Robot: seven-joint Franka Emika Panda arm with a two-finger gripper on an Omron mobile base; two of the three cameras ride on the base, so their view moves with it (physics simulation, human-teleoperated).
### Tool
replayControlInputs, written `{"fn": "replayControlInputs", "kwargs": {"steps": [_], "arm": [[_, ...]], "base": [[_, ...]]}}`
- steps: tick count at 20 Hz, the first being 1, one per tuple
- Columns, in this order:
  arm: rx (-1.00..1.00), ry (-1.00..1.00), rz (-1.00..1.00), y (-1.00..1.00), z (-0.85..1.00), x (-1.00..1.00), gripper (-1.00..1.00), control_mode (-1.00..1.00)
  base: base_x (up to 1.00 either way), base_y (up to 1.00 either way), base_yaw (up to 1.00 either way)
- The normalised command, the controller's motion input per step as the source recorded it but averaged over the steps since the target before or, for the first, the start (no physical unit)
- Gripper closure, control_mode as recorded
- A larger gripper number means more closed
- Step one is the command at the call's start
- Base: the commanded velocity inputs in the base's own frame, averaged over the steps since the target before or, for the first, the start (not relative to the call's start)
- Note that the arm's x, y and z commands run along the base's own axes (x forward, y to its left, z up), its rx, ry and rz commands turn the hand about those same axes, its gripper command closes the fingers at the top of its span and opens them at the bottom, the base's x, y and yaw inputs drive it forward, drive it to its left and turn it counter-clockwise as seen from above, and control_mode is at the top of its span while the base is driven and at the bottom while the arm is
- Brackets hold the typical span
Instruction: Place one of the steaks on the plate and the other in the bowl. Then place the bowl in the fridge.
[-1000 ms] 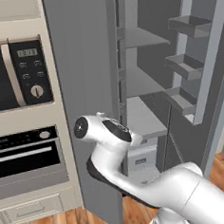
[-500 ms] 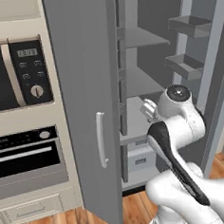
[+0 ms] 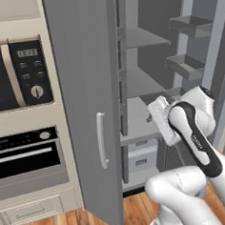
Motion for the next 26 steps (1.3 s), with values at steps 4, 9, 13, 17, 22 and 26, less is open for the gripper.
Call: {"fn": "replayControlInputs", "kwargs": {"steps": [4, 9, 13, 17, 22, 26], "arm": [[0.14, 0.3, 0.05, 0.04, -0.13, 0.65, -1.0, -1.0], [0.03, 0.0, 0.0, 0.32, -0.23, 0.44, -1.0, -1.0], [0.02, 0.0, 0.0, 0.0, -0.3, 0.34, -1.0, -1.0], [0.06, 0.0, 0.0, -0.12, -0.33, 0.37, -1.0, -1.0], [0.07, 0.0, 0.01, 0.03, -0.48, 0.47, -1.0, -1.0], [0.05, 0.0, 0.02, 0.03, -0.35, 0.51, -1.0, -1.0]], "base": [[0.0, 0.0, 0.0], [0.0, 0.0, 0.0], [0.0, 0.0, 0.0], [0.0, 0.0, 0.0], [0.0, 0.0, 0.0], [0.0, 0.0, 0.0]]}}
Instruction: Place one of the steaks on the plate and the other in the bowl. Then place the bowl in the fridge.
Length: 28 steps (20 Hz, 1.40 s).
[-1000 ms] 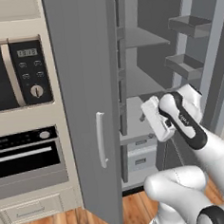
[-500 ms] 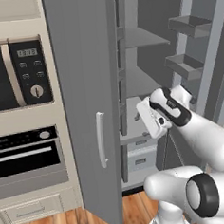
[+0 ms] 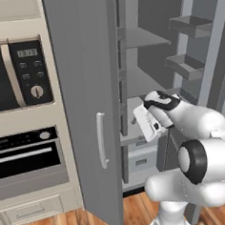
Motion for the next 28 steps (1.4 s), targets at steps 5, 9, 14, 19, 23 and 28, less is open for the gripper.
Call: {"fn": "replayControlInputs", "kwargs": {"steps": [5, 9, 14, 19, 23, 28], "arm": [[0.02, -0.01, 0.01, 0.0, -0.17, 0.38, -1.0, -1.0], [0.0, -0.02, 0.0, 0.04, -0.26, 0.07, -1.0, -1.0], [0.01, 0.0, 0.0, 0.23, -0.39, 0.02, -1.0, -1.0], [0.04, 0.0, 0.0, 0.15, -0.27, 0.42, -1.0, -1.0], [0.05, 0.0, 0.0, 0.0, -0.4, 0.09, -1.0, -1.0], [0.01, 0.0, 0.0, 0.26, -0.38, 0.0, -1.0, -1.0]], "base": [[0.0, 0.0, 0.0], [0.0, 0.0, 0.0], [0.0, 0.0, 0.0], [0.0, 0.0, 0.0], [0.0, 0.0, 0.0], [0.0, 0.0, 0.0]]}}
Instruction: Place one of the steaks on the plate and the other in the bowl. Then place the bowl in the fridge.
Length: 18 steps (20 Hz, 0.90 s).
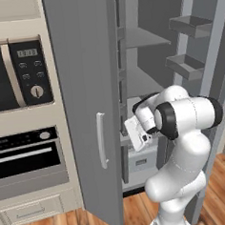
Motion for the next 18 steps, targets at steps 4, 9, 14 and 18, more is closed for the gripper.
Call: {"fn": "replayControlInputs", "kwargs": {"steps": [4, 9, 14, 18], "arm": [[0.01, 0.0, 0.0, 0.44, -0.27, 0.0, -1.0, -1.0], [0.02, 0.0, -0.03, 0.34, -0.24, -0.13, -1.0, -1.0], [0.0, 0.03, -0.06, 0.42, -0.25, -0.49, -1.0, -1.0], [0.0, 0.08, -0.02, 0.55, -0.15, -0.61, -1.0, -1.0]], "base": [[0.0, 0.0, 0.0], [0.0, 0.0, 0.0], [0.0, 0.0, 0.0], [0.0, 0.0, 0.0]]}}
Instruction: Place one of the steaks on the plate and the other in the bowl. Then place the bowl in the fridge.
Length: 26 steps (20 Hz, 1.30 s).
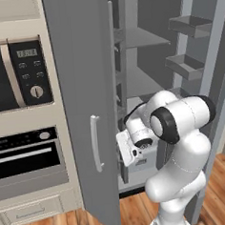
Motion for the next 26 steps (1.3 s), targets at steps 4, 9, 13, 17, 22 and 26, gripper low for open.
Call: {"fn": "replayControlInputs", "kwargs": {"steps": [4, 9, 13, 17, 22, 26], "arm": [[0.0, 0.05, -0.06, 0.7, -0.16, -0.74, -1.0, -1.0], [0.0, -0.06, -0.27, 0.92, -0.07, -0.65, -1.0, -1.0], [0.0, -0.15, -0.37, 1.0, -0.05, -0.57, -1.0, -1.0], [-0.01, -0.17, -0.35, 1.0, 0.0, -0.39, -1.0, -1.0], [-0.05, -0.2, -0.2, 0.39, 0.1, -0.39, -1.0, -1.0], [-0.05, -0.23, -0.12, 0.1, 0.16, -0.5, -1.0, -1.0]], "base": [[0.0, 0.0, 0.0], [0.0, 0.0, 0.0], [0.0, 0.0, 0.0], [0.0, 0.0, 0.0], [0.0, 0.0, 0.0], [0.0, 0.0, 0.0]]}}
